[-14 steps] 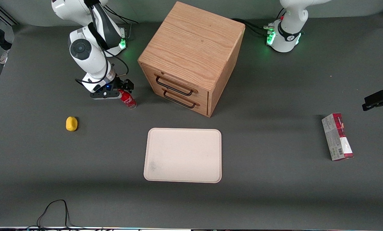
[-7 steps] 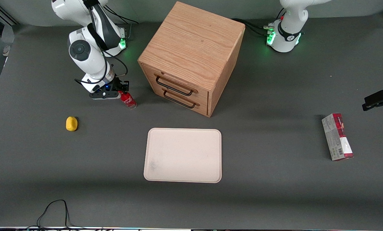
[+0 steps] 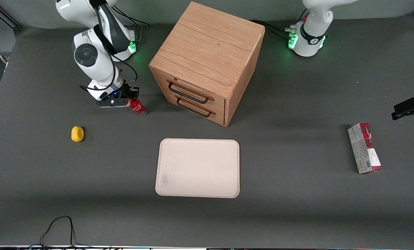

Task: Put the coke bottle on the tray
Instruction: 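Lower the right gripper and close it around the bottle's body, then lift the bottle and carry it with the right gripper to the tray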

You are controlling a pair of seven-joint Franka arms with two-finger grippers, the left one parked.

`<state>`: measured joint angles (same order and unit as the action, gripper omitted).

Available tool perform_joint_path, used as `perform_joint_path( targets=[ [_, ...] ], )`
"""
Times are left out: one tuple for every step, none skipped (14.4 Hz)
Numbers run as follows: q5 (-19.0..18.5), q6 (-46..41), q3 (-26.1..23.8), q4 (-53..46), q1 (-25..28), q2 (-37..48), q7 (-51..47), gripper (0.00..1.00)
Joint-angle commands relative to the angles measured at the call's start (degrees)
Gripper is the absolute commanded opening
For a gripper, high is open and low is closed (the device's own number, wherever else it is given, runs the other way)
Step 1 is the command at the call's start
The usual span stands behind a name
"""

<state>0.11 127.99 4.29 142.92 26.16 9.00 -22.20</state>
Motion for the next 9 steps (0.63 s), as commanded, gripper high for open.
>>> perform_joint_path(
  targets=[
    [0.5,-11.8,1.5,-9.8,0.4,1.5,-0.6,0.00],
    [0.4,-16.0,1.8,-13.7,0.4,1.5,-0.5,0.00],
    [0.3,-19.8,1.9,-17.4,0.4,1.5,-0.3,0.00],
    [0.1,-23.2,1.9,-20.7,0.4,1.4,-0.2,0.00],
    [0.0,-26.6,2.0,-23.9,0.4,1.5,-0.2,0.00],
    [0.0,-30.4,2.6,-27.5,0.4,1.5,-0.2,0.00],
    [0.0,-34.2,2.7,-31.2,0.4,1.4,-0.2,0.00],
    [0.0,-37.6,2.7,-34.6,0.4,1.4,-0.2,0.00],
    [0.1,-40.5,2.8,-37.3,0.4,1.4,-0.2,0.00]
  ],
)
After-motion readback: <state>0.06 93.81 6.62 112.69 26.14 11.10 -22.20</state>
